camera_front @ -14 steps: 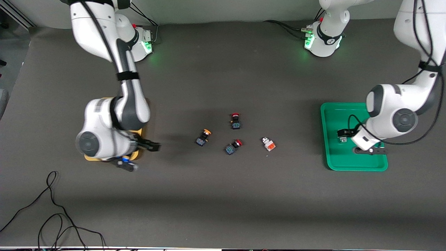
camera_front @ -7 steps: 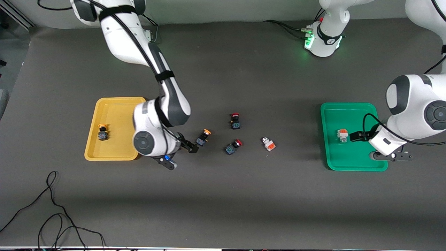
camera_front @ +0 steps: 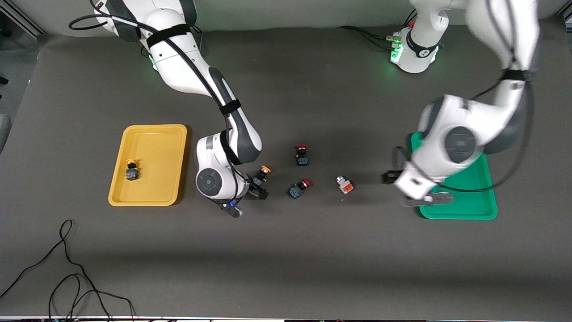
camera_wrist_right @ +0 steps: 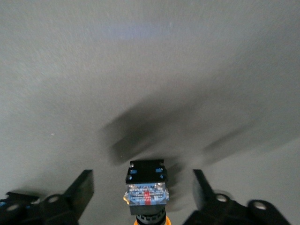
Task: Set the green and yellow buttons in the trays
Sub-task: 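Grasp another black button with the right gripper while the left grasps white, then place the black button in the yellow tray while the left places white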
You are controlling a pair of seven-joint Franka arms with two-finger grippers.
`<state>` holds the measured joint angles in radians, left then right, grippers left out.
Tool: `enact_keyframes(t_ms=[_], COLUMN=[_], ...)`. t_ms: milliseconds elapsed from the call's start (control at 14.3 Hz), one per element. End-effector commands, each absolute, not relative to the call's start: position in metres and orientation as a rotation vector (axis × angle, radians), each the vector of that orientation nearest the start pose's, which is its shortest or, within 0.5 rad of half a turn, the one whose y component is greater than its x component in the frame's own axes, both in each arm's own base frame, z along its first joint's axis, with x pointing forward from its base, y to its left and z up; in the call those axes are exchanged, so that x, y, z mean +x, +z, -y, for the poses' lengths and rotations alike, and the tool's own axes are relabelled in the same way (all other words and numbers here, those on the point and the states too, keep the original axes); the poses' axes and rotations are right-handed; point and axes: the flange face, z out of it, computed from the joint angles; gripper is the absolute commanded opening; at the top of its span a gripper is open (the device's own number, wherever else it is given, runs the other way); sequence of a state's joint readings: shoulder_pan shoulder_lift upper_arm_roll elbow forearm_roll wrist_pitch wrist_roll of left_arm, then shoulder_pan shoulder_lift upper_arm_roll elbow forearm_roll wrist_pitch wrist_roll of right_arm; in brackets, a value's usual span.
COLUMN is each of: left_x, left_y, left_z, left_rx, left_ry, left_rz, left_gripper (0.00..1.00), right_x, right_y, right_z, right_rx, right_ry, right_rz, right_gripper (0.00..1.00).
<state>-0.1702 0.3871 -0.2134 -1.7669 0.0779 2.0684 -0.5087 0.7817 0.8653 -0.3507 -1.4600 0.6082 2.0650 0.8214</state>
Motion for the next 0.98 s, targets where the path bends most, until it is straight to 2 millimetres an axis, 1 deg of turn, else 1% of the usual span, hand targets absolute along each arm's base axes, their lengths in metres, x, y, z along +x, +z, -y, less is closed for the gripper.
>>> enact_keyframes(t_ms=[0,70,140,209,279,349,419,488,558,628,698,767,837,907], left_x=[0.601,0.603,0.602,0.605,0.606,0.605,0.605,0.604,0.603,0.603,0.602,0.597,0.594,0.591], left_y=[0.327,0.315,0.3,0.288,0.277,0.264,0.251,0.239,0.225,0.215,0.204,0.193,0.184,0.18], left_z=[0.285,0.296,0.308,0.312,0.315,0.32,0.323,0.328,0.329,0.33,0.332,0.337,0.339,0.342], left_rx=[-3.105,-3.09,-3.071,-3.065,-3.061,-3.055,-3.051,-3.055,-3.054,-3.059,-3.062,-3.061,-3.055,-3.051], left_ry=[0.124,0.137,0.156,0.154,0.149,0.146,0.141,0.134,0.139,0.133,0.132,0.142,0.154,0.162], left_rz=[0.328,0.418,0.492,0.555,0.609,0.659,0.688,0.693,0.703,0.716,0.719,0.707,0.698,0.688], left_gripper=[1.0,1.0,1.0,1.0,1.0,1.0,1.0,1.0,1.0,1.0,1.0,1.0,0.99,0.87], right_x=[0.604,0.604,0.603,0.602,0.603,0.61,0.618,0.623,0.632,0.64,0.648,0.65,0.65,0.645], right_y=[0.165,0.163,0.161,0.162,0.167,0.177,0.192,0.21,0.235,0.262,0.297,0.325,0.347,0.365], right_z=[-0.362,-0.362,-0.361,-0.358,-0.358,-0.35,-0.338,-0.323,-0.295,-0.269,-0.234,-0.201,-0.171,-0.14], right_rx=[-2.829,-2.829,-2.831,-2.83,-2.824,-2.811,-2.798,-2.797,-2.796,-2.808,-2.812,-2.821,-2.83,-2.857], right_ry=[0.457,0.461,0.468,0.481,0.475,0.457,0.46,0.499,0.531,0.54,0.535,0.561,0.577,0.605], right_rz=[-1.019,-1.021,-1.023,-1.031,-1.03,-1.044,-1.052,-1.047,-1.06,-1.019,-0.992,-0.951,-0.901,-0.829], right_gripper=[0.04,0.0,0.0,0.0,0.0,0.0,0.0,0.0,0.0,0.0,0.0,0.0,0.0,0.0])
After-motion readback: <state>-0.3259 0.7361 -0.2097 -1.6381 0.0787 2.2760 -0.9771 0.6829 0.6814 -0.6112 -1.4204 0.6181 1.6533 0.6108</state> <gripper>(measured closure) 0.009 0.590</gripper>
